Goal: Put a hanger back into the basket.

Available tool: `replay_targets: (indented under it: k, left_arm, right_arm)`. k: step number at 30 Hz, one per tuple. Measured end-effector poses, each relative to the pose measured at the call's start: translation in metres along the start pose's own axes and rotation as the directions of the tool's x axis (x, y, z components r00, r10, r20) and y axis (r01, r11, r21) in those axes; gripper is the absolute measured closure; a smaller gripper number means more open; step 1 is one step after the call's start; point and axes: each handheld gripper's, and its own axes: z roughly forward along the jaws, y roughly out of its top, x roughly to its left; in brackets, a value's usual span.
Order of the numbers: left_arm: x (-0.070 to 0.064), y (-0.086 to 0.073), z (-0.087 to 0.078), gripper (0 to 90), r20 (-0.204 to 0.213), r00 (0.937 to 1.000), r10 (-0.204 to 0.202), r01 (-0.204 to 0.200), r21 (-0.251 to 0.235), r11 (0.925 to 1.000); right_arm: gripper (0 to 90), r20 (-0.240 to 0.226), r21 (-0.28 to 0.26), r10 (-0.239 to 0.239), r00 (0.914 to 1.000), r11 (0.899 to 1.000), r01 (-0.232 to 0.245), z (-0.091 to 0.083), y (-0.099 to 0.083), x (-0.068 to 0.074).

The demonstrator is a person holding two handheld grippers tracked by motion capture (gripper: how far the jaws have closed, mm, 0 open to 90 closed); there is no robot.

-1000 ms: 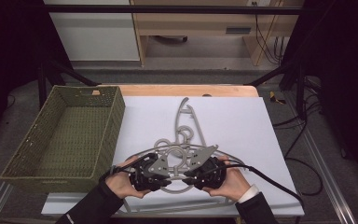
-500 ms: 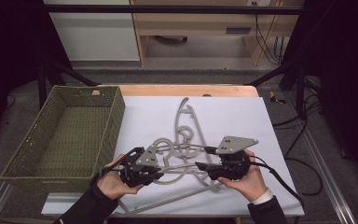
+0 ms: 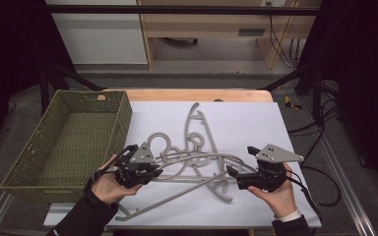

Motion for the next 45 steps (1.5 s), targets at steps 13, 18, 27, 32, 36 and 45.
replay_targets:
  k: [13, 18, 27, 32, 36, 45]
  left_arm:
    - [0.021, 0.010, -0.031, 82.5, -0.051, 0.9983, -0.027, 0.025, -0.045, 0.9987]
    - [0.034, 0.013, -0.041, 82.5, -0.056, 0.9967, -0.058, 0.054, -0.072, 0.9960]
    - [0.061, 0.011, -0.057, 82.4, -0.062, 0.9943, -0.087, 0.081, -0.095, 0.9922]
    - [0.074, 0.008, -0.065, 82.3, -0.065, 0.9921, -0.107, 0.099, -0.109, 0.9890]
    - [0.084, 0.007, -0.072, 82.4, -0.090, 0.9889, -0.118, 0.109, -0.103, 0.9887]
    - [0.111, 0.003, -0.093, 82.4, -0.146, 0.9778, -0.150, 0.134, -0.115, 0.9843]
  right_arm:
    - [5.1, 0.047, 0.011, 0.059, 0.9971, 0.998, -0.060, -0.006, -0.022, -0.013]
    - [5.3, 0.051, 0.009, 0.061, 0.9969, 0.998, -0.062, -0.006, -0.024, -0.015]
    - [5.3, 0.055, 0.019, 0.061, 0.9966, 0.998, -0.062, -0.004, -0.025, -0.015]
    - [5.4, 0.057, 0.017, 0.062, 0.9964, 0.998, -0.063, -0.004, -0.025, -0.015]
    - [5.4, 0.060, 0.015, 0.064, 0.9961, 0.998, -0.065, -0.004, -0.025, -0.015]
    - [5.4, 0.057, 0.021, 0.064, 0.9963, 0.998, -0.066, -0.001, -0.026, -0.015]
